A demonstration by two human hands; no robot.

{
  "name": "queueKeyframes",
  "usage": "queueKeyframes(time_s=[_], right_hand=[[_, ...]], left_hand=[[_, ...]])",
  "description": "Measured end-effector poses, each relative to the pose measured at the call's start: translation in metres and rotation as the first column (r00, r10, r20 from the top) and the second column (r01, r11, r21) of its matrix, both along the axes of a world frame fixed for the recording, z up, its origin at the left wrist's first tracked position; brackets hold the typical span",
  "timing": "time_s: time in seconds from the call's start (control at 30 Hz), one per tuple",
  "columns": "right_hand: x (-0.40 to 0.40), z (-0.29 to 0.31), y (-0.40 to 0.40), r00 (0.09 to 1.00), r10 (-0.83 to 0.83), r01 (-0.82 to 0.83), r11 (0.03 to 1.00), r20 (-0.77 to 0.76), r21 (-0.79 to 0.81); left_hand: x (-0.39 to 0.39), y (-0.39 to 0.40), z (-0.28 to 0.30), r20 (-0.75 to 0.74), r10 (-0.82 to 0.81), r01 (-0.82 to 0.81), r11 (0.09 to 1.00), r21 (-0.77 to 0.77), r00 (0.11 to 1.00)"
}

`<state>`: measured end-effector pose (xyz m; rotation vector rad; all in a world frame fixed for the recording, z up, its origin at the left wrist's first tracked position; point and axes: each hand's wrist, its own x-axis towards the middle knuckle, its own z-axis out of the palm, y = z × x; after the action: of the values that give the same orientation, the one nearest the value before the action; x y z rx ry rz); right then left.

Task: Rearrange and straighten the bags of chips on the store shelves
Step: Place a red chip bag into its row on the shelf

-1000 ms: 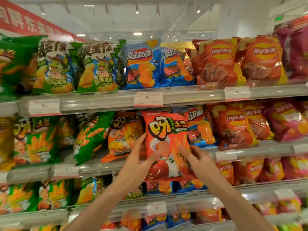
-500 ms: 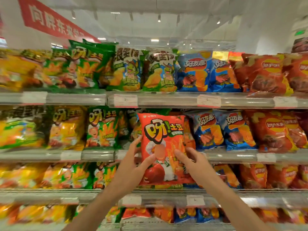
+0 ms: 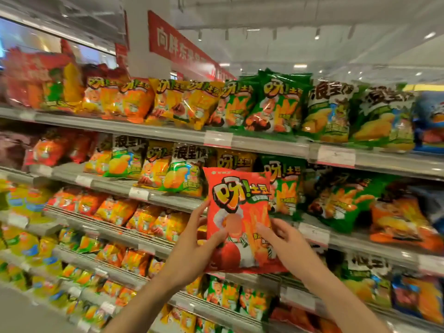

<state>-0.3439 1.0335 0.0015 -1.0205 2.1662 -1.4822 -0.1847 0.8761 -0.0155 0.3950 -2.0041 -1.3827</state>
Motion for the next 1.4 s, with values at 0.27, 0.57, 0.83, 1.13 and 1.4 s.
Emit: queueKeyframes(time_s=[0.27,0.57,0.83,1.13,1.4], right_hand=[[0.026,-0.01,-0.14,0.99,0.138,-0.137,0.99,-0.001,0.037],[0.042,-0.006,-0.331,0.963,0.267,-0.266,0.964,-0.043,0.012],[0.055,0.002,-0.466,0.958,0.232,-0.222,0.972,-0.171,0.077],[0.064,0.011,-0.522,0.982,0.021,-0.007,0.997,-0.186,0.074],[0.085,0.021,-0.522,0.941,-0.259,0.273,0.961,-0.217,0.037]], left_hand=[[0.051,-0.113,-0.017,-0.006,0.156,-0.156,0.988,0.022,0.988],[0.075,-0.279,-0.008,0.058,0.314,-0.315,0.949,0.014,0.948],[0.086,-0.403,0.001,0.058,0.379,-0.38,0.925,0.014,0.924],[0.066,-0.522,0.002,0.039,0.347,-0.348,0.936,0.051,0.937],[0.014,-0.592,0.006,0.119,0.264,-0.242,0.955,-0.17,0.957]])
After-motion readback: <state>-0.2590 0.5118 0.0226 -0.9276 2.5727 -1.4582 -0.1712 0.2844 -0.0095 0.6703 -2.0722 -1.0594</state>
